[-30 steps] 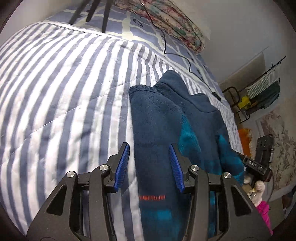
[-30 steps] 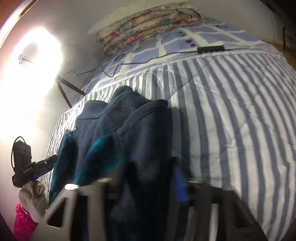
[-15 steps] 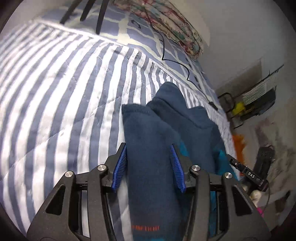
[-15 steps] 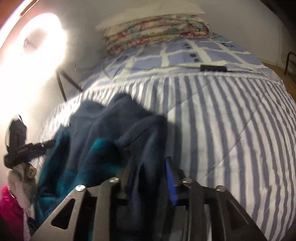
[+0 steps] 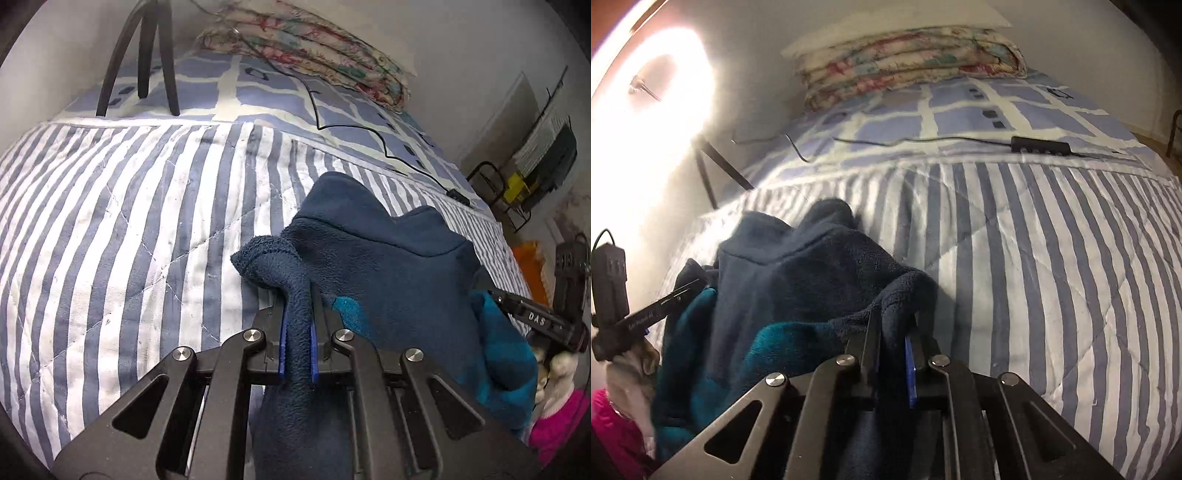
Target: Fold large clothes
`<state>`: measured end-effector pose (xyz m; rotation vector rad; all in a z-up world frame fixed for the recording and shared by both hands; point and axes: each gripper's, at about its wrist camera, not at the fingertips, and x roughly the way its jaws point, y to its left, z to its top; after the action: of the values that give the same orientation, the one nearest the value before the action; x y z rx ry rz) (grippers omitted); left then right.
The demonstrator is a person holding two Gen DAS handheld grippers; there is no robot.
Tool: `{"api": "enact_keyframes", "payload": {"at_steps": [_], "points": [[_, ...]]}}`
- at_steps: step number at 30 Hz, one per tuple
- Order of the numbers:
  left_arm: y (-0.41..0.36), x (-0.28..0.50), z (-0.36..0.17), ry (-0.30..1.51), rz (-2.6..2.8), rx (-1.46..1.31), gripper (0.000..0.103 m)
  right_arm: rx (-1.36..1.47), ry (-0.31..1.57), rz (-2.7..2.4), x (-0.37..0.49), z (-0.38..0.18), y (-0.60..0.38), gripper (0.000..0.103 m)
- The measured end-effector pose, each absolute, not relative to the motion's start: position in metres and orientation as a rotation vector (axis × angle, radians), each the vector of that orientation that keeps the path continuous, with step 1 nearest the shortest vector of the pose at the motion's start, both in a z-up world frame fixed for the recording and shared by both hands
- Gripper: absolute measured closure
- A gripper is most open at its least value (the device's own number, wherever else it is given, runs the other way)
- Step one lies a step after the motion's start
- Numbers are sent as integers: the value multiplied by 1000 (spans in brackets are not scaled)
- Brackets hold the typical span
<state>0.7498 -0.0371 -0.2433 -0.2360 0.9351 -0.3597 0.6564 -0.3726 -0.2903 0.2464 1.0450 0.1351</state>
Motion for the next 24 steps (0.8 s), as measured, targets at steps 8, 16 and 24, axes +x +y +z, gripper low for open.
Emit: {"api": "enact_keyframes", "payload": {"at_steps": [8,16,24], "points": [[-28,726,-199,838,-428,-283,97,261,961,164,641,-248,-377,96],[-30,679,-134,741,-507,-266,98,297,882,213,611,-189,-375,97],[-24,600,-86,670,-575,-268,98,328,811,257,553,-124,-372,97]]}}
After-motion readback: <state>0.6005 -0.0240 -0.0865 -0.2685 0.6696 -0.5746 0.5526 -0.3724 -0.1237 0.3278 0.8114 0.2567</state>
